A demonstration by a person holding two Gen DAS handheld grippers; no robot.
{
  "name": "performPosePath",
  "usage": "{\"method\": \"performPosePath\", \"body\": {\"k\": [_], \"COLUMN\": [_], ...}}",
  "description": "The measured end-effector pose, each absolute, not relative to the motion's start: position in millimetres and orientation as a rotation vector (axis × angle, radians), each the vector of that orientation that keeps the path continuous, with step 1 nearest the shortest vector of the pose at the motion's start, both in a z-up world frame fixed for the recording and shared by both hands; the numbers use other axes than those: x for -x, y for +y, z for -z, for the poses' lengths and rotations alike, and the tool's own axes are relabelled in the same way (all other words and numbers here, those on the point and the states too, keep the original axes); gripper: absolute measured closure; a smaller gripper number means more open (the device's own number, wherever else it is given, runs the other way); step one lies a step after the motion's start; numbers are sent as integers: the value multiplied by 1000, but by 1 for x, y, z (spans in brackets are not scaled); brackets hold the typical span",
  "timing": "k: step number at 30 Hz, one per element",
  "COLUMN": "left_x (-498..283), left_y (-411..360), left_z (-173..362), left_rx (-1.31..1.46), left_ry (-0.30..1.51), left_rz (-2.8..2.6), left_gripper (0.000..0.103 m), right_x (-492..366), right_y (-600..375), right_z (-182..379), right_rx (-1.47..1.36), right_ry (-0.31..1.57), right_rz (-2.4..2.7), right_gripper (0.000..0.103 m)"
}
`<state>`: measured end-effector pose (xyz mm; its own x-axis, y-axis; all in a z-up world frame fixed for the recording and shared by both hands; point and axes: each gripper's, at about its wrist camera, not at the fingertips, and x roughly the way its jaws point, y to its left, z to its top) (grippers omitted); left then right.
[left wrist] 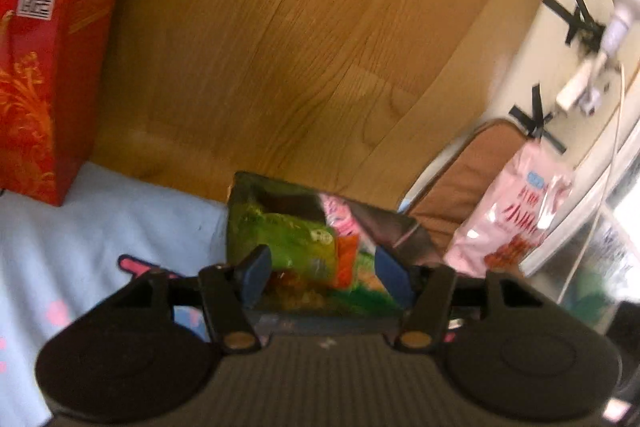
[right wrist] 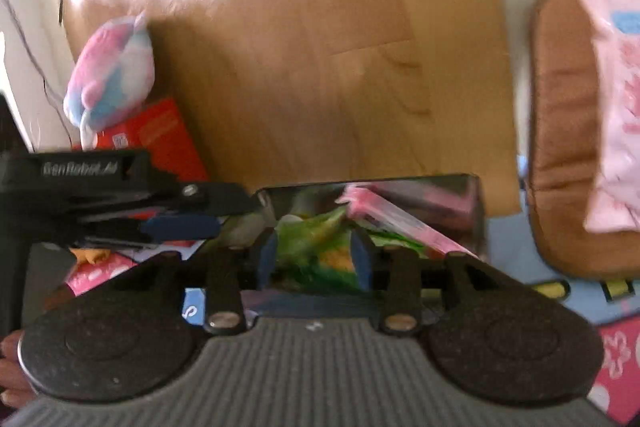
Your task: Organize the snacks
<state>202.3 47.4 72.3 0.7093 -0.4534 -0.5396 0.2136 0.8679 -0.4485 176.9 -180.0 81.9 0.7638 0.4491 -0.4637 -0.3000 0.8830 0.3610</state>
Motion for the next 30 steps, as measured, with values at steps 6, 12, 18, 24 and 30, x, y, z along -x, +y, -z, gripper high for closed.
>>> {"method": "performPosePath", "body": {"k": [6,12,18,24,30], "left_x": [-153,-105,-60,-24,1], "left_y": [33,14,-2,1,6], "left_z": [-78,-72,-63,-68,-65], "left_rx": [295,228,130,113,88], "left_ry": [633,685,696,650,655], "left_rz": [358,316,249,182,153], "left_gripper": [45,44,41,8,7], "right_x": [-129,-92,-52,-16,11], "right_y": [-211,-218,-221,-220,-215], "right_z": [-81,-76,-70,-76,-80], "right_rx": [-305,-344,-377,-373,-382], "right_ry": [492,524,596,604,601], "right_rz": [-301,-238,-249,-242,-235], "right_gripper": [56,43,41,30,27]}}
